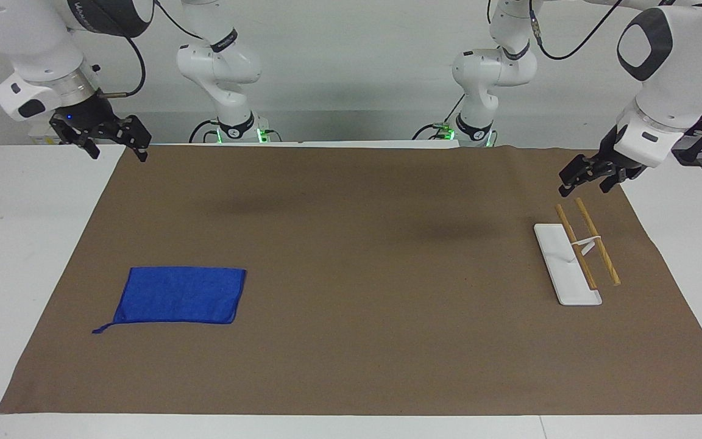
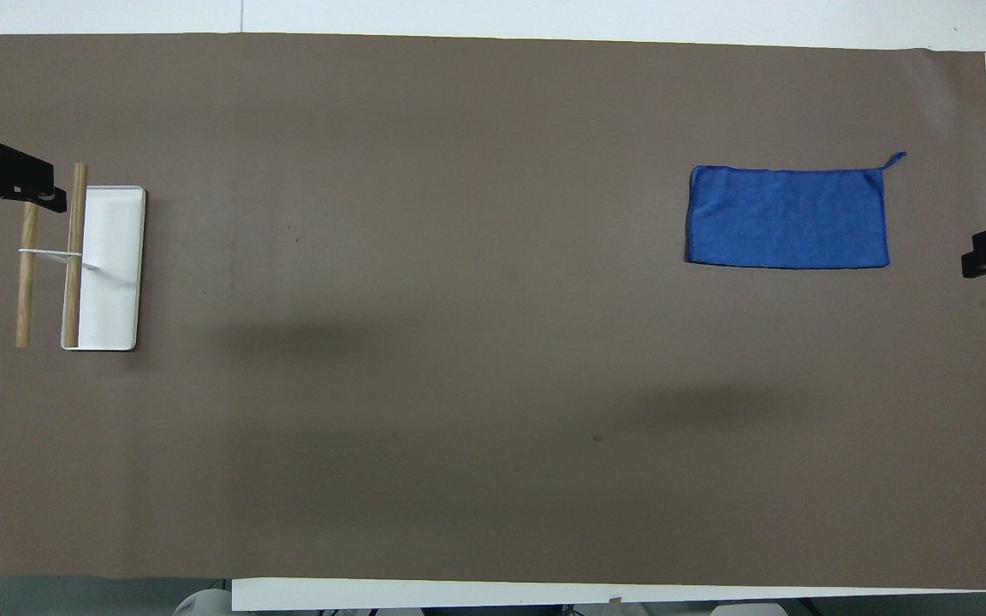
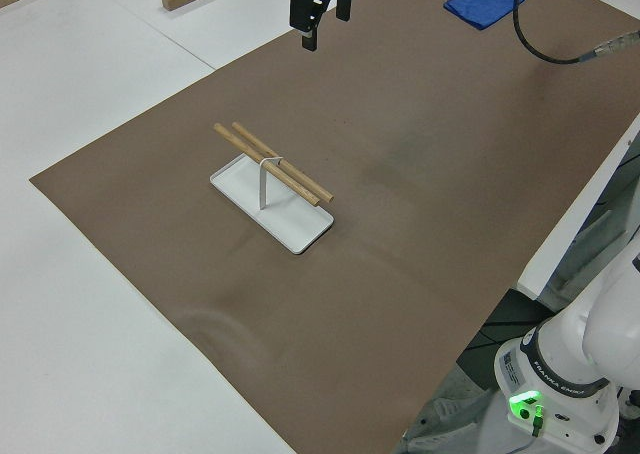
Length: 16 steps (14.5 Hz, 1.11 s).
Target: Right arm passes towel to left arm to hang
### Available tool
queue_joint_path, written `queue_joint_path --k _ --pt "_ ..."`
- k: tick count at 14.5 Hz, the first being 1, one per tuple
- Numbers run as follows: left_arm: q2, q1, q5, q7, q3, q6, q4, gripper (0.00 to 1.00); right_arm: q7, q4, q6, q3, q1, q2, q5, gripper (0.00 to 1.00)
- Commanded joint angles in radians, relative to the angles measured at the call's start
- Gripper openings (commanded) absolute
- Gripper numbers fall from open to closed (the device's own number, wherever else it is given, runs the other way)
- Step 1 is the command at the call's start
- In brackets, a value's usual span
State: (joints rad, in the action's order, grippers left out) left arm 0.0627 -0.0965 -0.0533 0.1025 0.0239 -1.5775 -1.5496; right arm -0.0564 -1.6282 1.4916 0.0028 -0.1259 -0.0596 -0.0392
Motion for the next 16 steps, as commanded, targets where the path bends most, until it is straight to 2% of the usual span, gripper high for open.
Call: queue_joint_path --k 1,9,10,11,12,16 --pt "-0.009 0.000 0.023 -0.013 -0.001 -0.001 -0.001 1.00 -0.026 -0.007 -0.007 0.009 -0.015 -0.006 -0.011 1.00" --pt "-0.011 -0.002 0.021 -0.015 0.001 -0.004 -0.003 1.00 -0.039 -0.010 -0.019 0.003 -0.041 -0.008 0.008 1.00" --pt "-0.011 -0.002 0.020 -0.007 0.001 -0.006 -0.003 1.00 -0.069 -0.030 0.016 0.003 -0.031 -0.011 0.009 1.00" --pt "-0.011 -0.002 0.020 -0.004 0.001 -0.007 -0.003 1.00 -0.085 -0.053 0.101 0.006 -0.029 -0.014 0.009 1.00" --pt "-0.011 -0.002 0.020 -0.004 0.001 -0.007 -0.003 1.00 -0.086 -0.056 0.145 0.006 -0.031 0.006 0.007 1.00" --pt "-0.011 -0.003 0.020 -0.003 0.001 -0.012 -0.006 1.00 -0.069 -0.004 0.324 0.014 -0.012 0.229 0.008 1.00"
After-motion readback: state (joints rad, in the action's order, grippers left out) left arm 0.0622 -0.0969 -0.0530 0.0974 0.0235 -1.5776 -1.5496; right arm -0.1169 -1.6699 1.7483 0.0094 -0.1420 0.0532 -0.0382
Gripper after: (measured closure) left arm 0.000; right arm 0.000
